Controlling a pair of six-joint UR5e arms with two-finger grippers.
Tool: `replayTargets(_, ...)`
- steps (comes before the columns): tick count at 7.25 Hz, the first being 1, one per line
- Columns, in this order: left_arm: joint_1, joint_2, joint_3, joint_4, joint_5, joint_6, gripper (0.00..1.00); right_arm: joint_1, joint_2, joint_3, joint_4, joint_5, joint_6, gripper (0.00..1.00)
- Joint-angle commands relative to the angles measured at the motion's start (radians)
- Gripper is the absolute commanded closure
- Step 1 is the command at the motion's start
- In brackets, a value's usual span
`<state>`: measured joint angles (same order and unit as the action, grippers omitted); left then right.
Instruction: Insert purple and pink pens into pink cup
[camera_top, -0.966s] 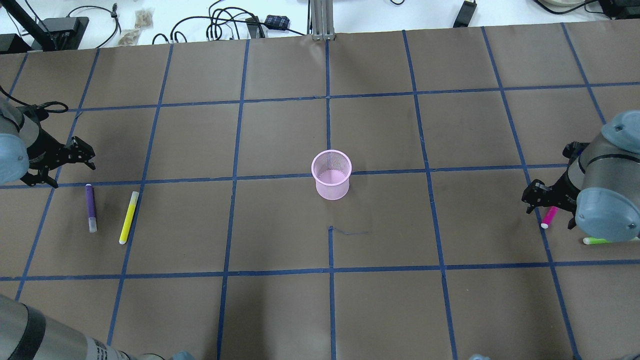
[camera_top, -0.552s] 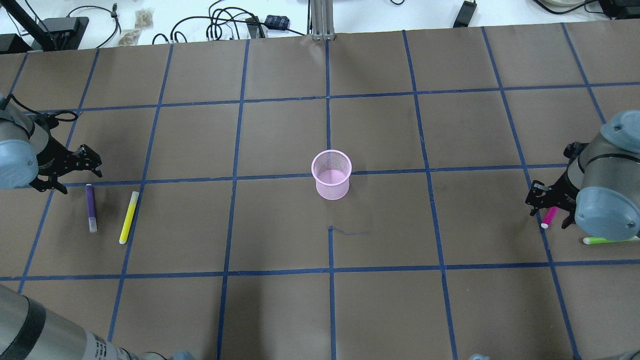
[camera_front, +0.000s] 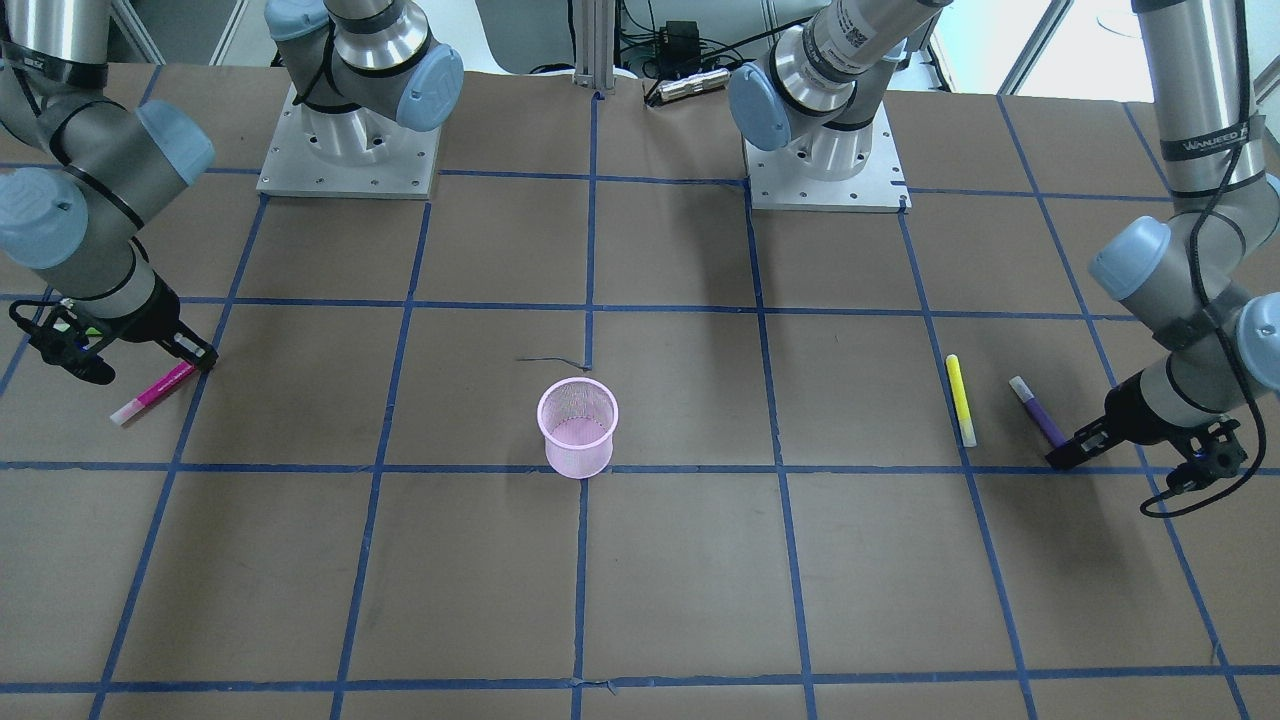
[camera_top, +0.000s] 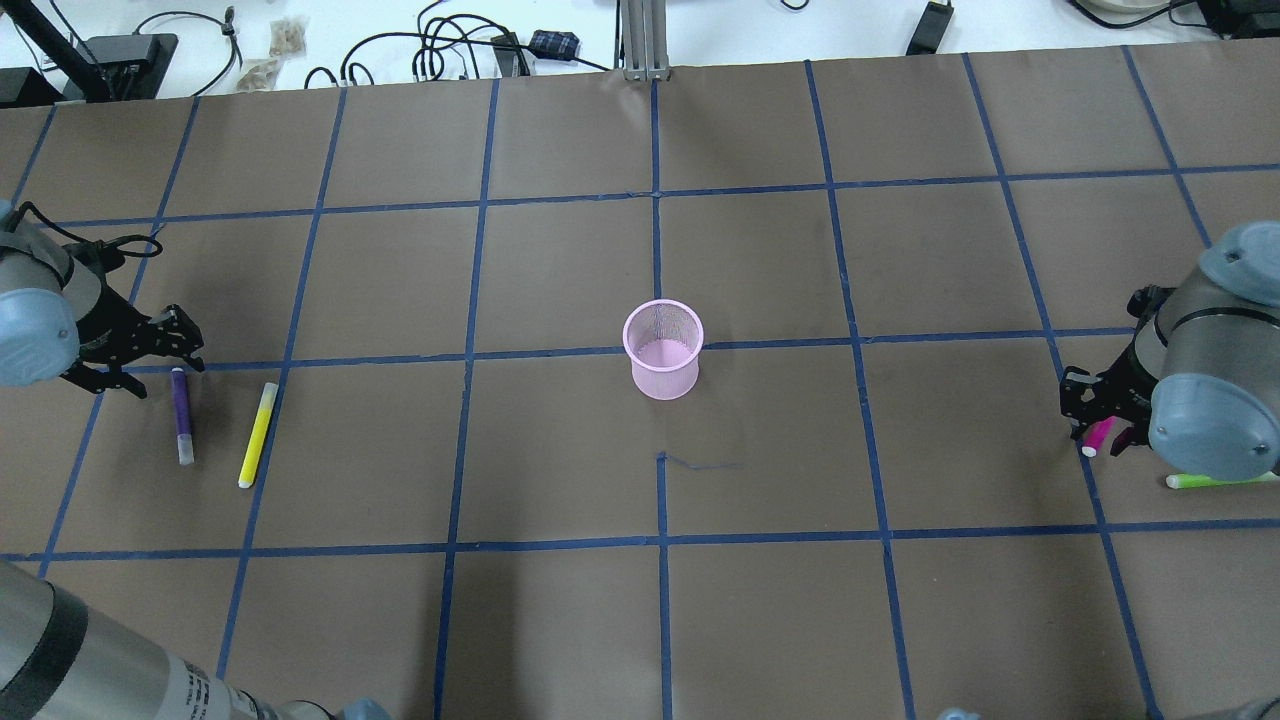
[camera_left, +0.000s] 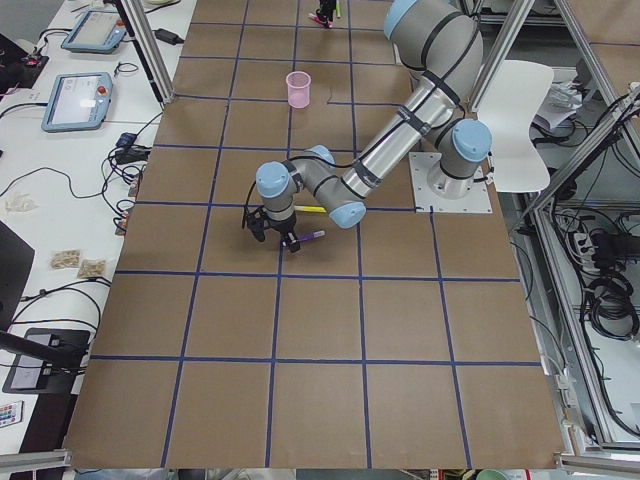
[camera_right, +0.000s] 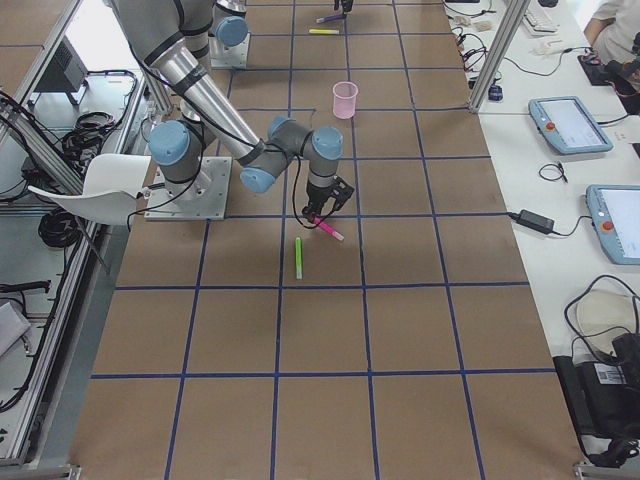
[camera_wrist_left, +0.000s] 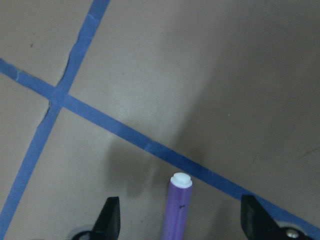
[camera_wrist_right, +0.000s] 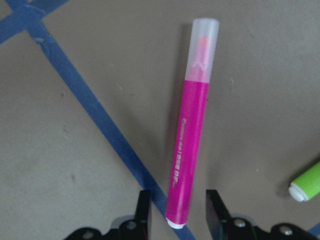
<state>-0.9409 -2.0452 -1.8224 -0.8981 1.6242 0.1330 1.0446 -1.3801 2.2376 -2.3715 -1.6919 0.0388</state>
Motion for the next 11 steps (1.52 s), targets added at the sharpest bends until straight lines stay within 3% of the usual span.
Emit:
replayTargets(1, 0.001, -0.009, 0.002, -0.001, 0.0, 0.005, 0.54, -0.002, 0.013, -0.001, 0.0, 0.0, 0.001, 0.52)
replayTargets(2, 0.001, -0.009, 0.003, -0.002, 0.002, 0.005, 0.76, -0.002, 0.012, -0.003, 0.0, -0.002, -0.002, 0.58)
replayTargets(3, -0.001, -0.009, 0.005, -0.007, 0.0, 0.004, 0.89, -0.002, 0.013, -0.001, 0.002, -0.002, 0.0, 0.93)
replayTargets(4, -0.001, -0.009, 0.012, -0.011, 0.003, 0.002, 1.0, -0.002, 0.012, -0.003, 0.002, 0.006, 0.01, 1.0)
replayTargets(7, -0.005, 0.029, 0.023, -0.021, 0.009, 0.0, 1.0, 0.003, -0.037, -0.07, 0.049, -0.003, 0.01, 1.0)
replayTargets(8, -0.009, 0.058, 0.038, -0.037, 0.011, 0.0, 1.0, 0.018, -0.057, -0.137, 0.174, 0.02, 0.013, 1.0)
replayTargets(9, -0.016, 0.091, 0.063, -0.063, 0.011, 0.0, 1.0, 0.067, -0.056, -0.227, 0.26, 0.114, 0.039, 1.0)
replayTargets(10, -0.022, 0.123, 0.096, -0.094, 0.011, 0.0, 1.0, 0.136, -0.05, -0.306, 0.428, 0.129, 0.079, 1.0)
replayTargets(11, -0.032, 0.15, 0.127, -0.113, 0.011, 0.0, 1.0, 0.214, -0.05, -0.358, 0.489, 0.153, 0.093, 1.0)
